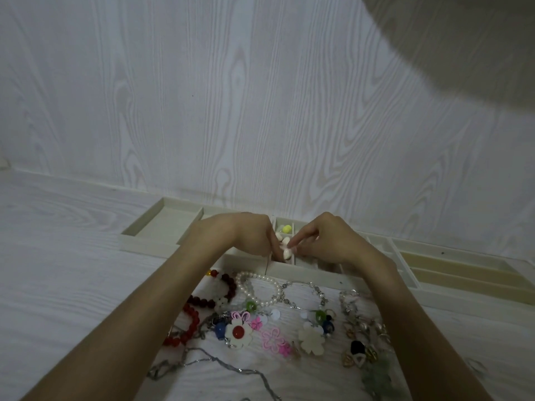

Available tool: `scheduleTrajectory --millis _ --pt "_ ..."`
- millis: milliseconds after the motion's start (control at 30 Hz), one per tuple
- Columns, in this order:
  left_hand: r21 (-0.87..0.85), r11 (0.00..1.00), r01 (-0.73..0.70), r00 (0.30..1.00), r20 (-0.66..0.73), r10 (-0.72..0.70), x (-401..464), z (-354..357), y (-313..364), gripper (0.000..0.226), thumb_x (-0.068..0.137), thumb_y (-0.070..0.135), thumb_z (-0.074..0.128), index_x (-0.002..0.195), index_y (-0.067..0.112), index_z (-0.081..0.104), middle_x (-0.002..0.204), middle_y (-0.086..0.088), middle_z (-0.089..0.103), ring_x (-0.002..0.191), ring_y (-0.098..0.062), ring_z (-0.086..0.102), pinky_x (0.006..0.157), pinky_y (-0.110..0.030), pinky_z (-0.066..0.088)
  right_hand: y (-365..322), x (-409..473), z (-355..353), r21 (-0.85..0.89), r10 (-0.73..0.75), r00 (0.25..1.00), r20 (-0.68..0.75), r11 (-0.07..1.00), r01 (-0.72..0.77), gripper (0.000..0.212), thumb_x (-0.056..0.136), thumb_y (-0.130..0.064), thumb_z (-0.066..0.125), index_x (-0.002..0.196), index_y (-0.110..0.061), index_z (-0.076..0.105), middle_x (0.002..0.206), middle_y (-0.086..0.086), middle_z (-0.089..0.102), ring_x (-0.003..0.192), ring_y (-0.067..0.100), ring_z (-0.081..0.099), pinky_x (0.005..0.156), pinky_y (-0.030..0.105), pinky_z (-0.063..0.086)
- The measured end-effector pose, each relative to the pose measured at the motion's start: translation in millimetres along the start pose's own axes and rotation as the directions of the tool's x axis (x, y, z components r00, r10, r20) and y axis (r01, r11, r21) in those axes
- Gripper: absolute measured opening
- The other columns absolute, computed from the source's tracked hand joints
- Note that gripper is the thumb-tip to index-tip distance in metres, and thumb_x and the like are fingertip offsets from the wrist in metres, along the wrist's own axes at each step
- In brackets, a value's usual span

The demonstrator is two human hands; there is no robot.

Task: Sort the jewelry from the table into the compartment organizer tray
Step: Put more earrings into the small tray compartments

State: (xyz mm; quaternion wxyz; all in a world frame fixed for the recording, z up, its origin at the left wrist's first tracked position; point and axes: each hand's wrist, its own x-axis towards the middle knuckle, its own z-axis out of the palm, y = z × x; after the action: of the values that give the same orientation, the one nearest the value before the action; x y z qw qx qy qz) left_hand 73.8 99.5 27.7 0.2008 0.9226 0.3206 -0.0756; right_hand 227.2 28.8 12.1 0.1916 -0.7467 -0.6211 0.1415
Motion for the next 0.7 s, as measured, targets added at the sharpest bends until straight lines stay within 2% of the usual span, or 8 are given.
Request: scheduleTrajectory --millis 133,233,367,467,600,700 --pt "0.028 1.0 -0.007 1.0 0.027 0.006 1.6 1.7 0.6 0.046 0.09 0.002 0.043 0.119 0.031 0.066 0.139 0.008 0.052 0.126 -0.013 0.046 0.105 -0.024 0.035 -1.5 -1.5 -7.1 0.007 0.001 1.0 -0.001 1.0 -0.001 0.024 0.085 -0.015 0.063 0.081 -0.037 0.073 0.086 -0.001 0.073 0.081 0.012 0.066 0.077 0.03 0.053" --pt "0.054 0.998 -0.007 1.0 0.018 0.006 2.3 2.4 0.8 0.046 0.09 0.004 0.044 0.116 0.033 0.067 0.139 0.008 0.052 0.124 -0.014 0.047 0.105 -0.026 0.036 -4.5 -1.8 -9.6 -0.02 0.003 1.0 0.004 1.0 -0.003 0.03 0.084 -0.012 0.061 0.082 -0.04 0.073 0.089 -0.003 0.072 0.084 0.018 0.066 0.08 0.036 0.053" --pt "0.038 0.999 0.007 0.997 -0.074 -0.004 -2.8 -1.8 1.9 0.041 0.092 0.007 0.044 0.115 0.031 0.068 0.136 0.007 0.054 0.12 -0.016 0.05 0.1 -0.025 0.039 -6.1 -3.3 -10.6 -0.039 0.012 1.0 0.006 0.999 -0.012 0.016 0.081 -0.019 0.069 0.088 -0.033 0.074 0.077 -0.006 0.067 0.082 0.017 0.065 0.078 0.032 0.051" --pt "0.08 0.996 0.048 0.989 -0.14 -0.036 -6.0 -5.3 1.1 0.044 0.093 0.008 0.041 0.12 0.036 0.063 0.137 0.002 0.052 0.121 -0.019 0.045 0.098 -0.03 0.038 -5.0 -2.5 -8.1 -0.04 0.046 0.998 -0.046 0.998 -0.047 0.01 0.075 -0.031 0.077 0.084 -0.029 0.075 0.078 -0.008 0.066 0.084 0.012 0.065 0.08 0.031 0.053" --pt "0.122 0.992 0.018 0.996 -0.084 -0.008 -5.7 -0.7 6.9 0.046 0.093 0.009 0.041 0.124 0.037 0.061 0.134 0.001 0.053 0.119 -0.021 0.043 0.101 -0.033 0.037 -4.4 -1.3 -1.3 -0.039 0.085 0.996 -0.029 0.996 -0.086 0.011 0.068 -0.031 0.082 0.075 -0.032 0.073 0.084 -0.006 0.07 0.085 0.012 0.065 0.08 0.033 0.054" --pt "0.166 0.986 0.013 0.999 -0.053 -0.004 -4.2 1.0 8.9 0.046 0.093 0.011 0.041 0.122 0.04 0.061 0.131 0.001 0.055 0.118 -0.022 0.043 0.103 -0.035 0.039 -3.6 0.8 4.6 -0.048 0.085 0.996 -0.025 0.995 -0.086 0.009 0.069 -0.028 0.08 0.073 -0.032 0.073 0.08 -0.007 0.069 0.08 0.013 0.065 0.077 0.031 0.053"
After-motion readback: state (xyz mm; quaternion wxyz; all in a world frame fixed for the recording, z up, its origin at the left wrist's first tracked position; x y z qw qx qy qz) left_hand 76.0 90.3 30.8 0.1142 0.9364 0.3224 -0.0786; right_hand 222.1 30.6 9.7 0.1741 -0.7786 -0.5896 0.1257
